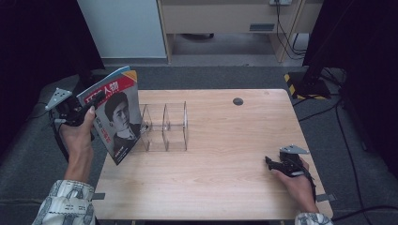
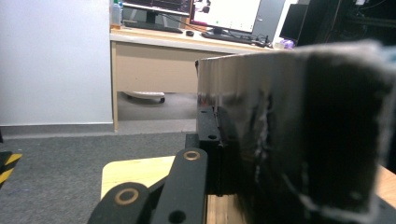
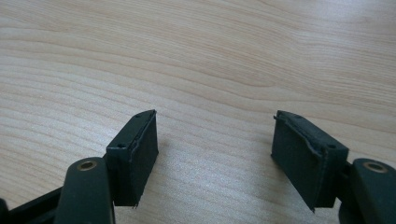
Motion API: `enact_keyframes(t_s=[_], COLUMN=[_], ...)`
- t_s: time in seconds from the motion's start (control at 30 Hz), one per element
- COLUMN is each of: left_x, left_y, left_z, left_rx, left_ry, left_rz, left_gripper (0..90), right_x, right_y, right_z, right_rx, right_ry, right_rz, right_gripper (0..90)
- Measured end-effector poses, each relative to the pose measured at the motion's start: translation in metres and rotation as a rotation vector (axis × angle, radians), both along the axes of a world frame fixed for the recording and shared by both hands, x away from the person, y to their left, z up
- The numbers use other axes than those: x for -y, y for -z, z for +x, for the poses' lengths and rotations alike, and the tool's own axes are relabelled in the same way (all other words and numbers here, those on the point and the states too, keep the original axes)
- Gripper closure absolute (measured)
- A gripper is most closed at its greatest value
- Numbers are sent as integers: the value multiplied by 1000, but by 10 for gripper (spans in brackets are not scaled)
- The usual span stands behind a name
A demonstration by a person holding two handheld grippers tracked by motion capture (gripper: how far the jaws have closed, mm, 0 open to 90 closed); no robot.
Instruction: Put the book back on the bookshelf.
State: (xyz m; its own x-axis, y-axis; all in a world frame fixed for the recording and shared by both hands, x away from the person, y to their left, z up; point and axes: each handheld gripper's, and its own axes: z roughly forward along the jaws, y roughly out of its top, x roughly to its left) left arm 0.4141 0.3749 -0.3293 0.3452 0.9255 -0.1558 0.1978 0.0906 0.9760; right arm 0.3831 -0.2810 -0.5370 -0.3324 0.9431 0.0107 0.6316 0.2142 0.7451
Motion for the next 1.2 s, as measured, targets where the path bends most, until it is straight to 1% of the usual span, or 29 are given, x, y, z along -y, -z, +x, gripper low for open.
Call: enact_keyframes(t_s=[0.17, 0.47, 0.7, 0.8, 0.83, 0.9, 1.13, 1.17, 1.2], left_x=[1, 5, 5, 4, 4, 4, 5, 6, 6], left_y=[0, 3, 9, 10, 11, 11, 14, 15, 15], left_z=[1, 2, 3, 4, 4, 5, 6, 7, 7], left_rx=[8, 20, 37, 39, 47, 50, 56, 56, 56], left_ry=[-5, 0, 12, 13, 15, 17, 21, 19, 19], left_rz=[-1, 15, -10, -12, -18, -21, -22, -31, -31], left_gripper=[866, 866, 866, 866, 866, 866, 866, 866, 866], right_x=[0, 0, -1, -1, -1, -1, -1, -1, -1], right_y=[0, 0, 0, 0, 0, 0, 0, 0, 0], right_z=[0, 0, 0, 0, 0, 0, -1, -1, -1], right_rx=[4, 3, 5, 5, 5, 5, 7, 6, 6], right_ry=[0, -2, -1, -2, -1, -1, -3, -5, -5], right_rz=[-3, -2, -1, -2, -1, -1, -4, -4, -4], right_gripper=[314, 315, 315, 315, 315, 315, 316, 315, 315])
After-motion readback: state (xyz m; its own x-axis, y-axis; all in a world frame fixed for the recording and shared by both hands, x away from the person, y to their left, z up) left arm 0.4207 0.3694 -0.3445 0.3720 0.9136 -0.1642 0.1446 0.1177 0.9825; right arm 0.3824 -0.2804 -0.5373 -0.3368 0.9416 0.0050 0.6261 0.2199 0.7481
